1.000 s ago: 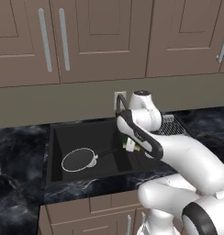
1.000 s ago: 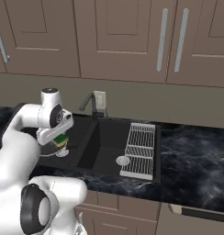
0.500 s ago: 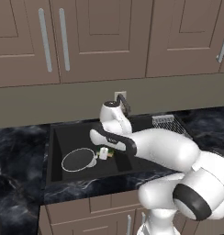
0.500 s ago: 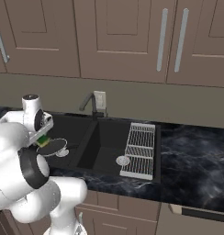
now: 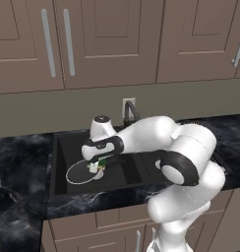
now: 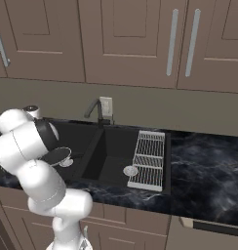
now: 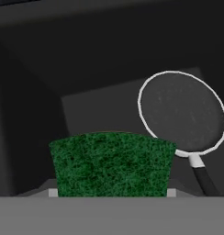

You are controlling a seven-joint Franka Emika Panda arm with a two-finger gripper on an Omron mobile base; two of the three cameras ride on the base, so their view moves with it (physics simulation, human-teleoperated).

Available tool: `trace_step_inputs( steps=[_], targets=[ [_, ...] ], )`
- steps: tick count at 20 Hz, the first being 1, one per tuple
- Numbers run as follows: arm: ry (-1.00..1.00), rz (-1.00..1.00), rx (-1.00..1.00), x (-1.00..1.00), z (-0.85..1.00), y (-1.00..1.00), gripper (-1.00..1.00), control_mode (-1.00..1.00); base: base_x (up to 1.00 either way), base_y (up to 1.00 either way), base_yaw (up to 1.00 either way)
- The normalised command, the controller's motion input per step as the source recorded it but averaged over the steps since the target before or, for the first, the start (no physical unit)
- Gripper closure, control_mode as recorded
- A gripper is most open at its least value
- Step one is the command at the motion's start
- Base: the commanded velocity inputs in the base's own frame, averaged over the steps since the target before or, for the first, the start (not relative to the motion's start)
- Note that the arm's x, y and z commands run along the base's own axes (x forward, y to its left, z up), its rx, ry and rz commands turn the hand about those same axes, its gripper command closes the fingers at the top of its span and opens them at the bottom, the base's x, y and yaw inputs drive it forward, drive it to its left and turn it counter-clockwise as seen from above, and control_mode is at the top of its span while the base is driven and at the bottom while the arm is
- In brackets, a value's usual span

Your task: Pick the pan and sponge and place them into the sink. Then turn on the water.

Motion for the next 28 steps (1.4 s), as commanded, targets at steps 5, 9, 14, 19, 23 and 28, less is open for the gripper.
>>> trace_step_inputs(
  steps=[5,9,14,19,23,28],
  targets=[
    [0.00,0.00,-0.01,0.52,-0.48,0.17,1.00,-1.00,0.00,0.00,0.00],
    [0.00,0.00,-0.04,0.37,-0.47,0.15,1.00,-1.00,0.00,0.00,0.00],
    [0.00,0.00,-0.06,0.31,-0.43,0.16,1.00,-1.00,0.00,0.00,0.00],
    [-0.01,0.00,-0.06,0.31,-0.27,0.12,1.00,-1.00,0.00,0.00,0.00],
    [0.00,0.00,-0.05,0.48,-0.17,0.05,1.00,-1.00,0.00,0.00,0.00],
    [0.00,0.00,-0.03,0.58,-0.18,0.04,1.00,-1.00,0.00,0.00,0.00]
  ],
)
